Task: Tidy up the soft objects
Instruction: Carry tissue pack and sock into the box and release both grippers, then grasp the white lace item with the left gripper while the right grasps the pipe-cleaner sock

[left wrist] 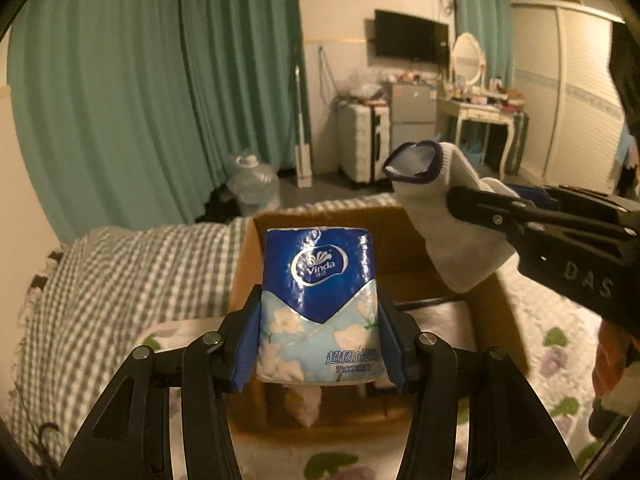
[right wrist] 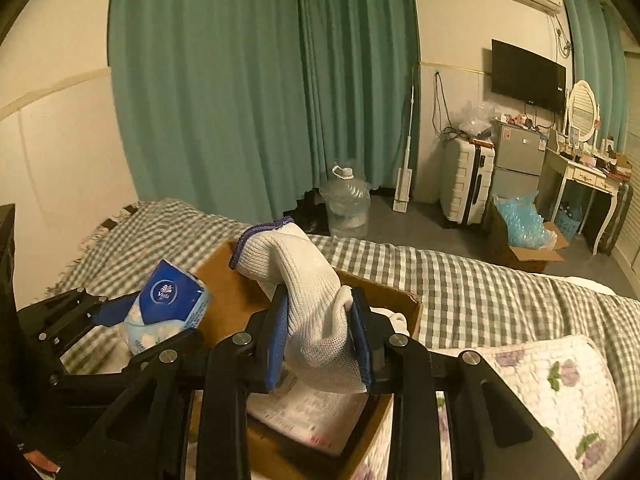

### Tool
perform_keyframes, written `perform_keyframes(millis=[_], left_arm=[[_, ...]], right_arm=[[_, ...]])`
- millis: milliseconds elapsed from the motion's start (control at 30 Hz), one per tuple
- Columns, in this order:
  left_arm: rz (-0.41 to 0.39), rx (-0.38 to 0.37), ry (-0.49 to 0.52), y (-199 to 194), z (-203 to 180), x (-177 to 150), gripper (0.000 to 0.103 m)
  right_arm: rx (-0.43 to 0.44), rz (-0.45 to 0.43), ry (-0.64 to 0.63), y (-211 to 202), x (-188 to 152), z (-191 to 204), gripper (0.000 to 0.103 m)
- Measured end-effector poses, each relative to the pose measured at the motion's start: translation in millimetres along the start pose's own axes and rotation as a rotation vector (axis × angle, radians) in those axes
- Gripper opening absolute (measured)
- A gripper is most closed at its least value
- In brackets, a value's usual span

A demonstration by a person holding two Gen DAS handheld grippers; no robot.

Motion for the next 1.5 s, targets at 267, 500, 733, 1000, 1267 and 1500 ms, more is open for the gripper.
perform_keyframes(millis=[267, 500, 733, 1000, 1267, 1500], left_arm=[[0.012, 0.031, 0.042, 35, -5, 2, 0.059], [0.007, 0.041, 0.017, 16, 3, 3, 0.069], [-0.097, 0.056, -0.012, -78, 16, 17, 0.069], [-0.275, 0.055, -0.06, -219, 37, 17, 0.084], [-0.319, 0.043, -0.094, -288, 55, -17, 0.084], [-0.237, 0.031, -0.1, -249, 61, -65, 0.084]], right_arm=[[0.014, 0.007, 0.027, 45, -10, -14, 0.038], [-0.011, -0.045, 0.071, 7, -2, -17, 0.069], [-0.074, -0.131, 0.031, -100, 23, -1, 0.085], [-0.102, -0.21, -0.001, -240, 20, 39, 0.097], [-0.099, -0.192, -0.02, -309, -27, 62, 0.102], [-0.072, -0.083, -0.044, -246, -98, 87, 0.102]])
Point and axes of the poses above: each gripper's, at about its wrist camera, not at the fingertips, and y roughly the way its jaws point, z to its left, x to its top, the point moved 8 cm from there along y, roughly the way its jaws point, and after that the axes turned 12 degrees about z, right-handed, at the moved point
